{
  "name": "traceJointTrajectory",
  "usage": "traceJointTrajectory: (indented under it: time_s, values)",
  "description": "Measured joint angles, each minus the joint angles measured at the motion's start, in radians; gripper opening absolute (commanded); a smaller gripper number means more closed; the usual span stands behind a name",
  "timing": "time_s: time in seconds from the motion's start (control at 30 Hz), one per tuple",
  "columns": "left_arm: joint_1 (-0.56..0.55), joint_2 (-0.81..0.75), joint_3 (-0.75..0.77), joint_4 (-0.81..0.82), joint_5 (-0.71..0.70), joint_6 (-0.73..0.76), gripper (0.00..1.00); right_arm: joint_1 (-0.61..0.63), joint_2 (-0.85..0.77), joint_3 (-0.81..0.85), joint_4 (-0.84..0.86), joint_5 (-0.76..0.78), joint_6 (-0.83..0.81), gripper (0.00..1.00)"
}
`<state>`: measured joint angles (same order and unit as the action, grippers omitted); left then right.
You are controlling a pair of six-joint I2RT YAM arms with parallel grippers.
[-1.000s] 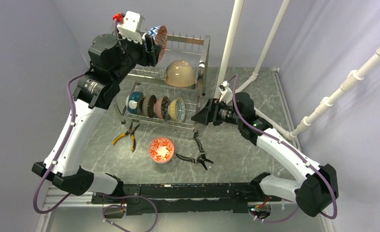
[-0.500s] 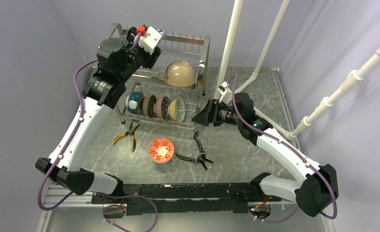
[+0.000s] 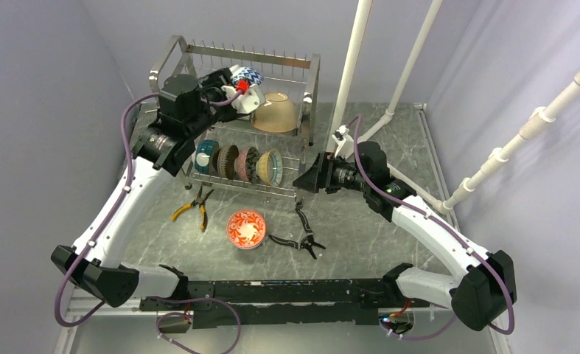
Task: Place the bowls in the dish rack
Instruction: Turn the bowl upside down on the dish rack.
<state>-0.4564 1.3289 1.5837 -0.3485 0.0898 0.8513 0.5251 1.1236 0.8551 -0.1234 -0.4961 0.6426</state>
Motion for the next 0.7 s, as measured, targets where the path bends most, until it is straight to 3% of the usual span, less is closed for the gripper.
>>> traceJointTrajectory:
  time_s: [0.4,0.7]
  values:
    - [0.009,-0.021,-0.006,0.014,-0.032,0.129,0.03,-0.001,0.0,0.0,0.0,-0.001,0.0,0.71]
    - [0.019,-0.025,-0.047,0.125,-0.14,0.167,0.03,-0.001,0.0,0.0,0.0,-0.003,-0.004,0.71]
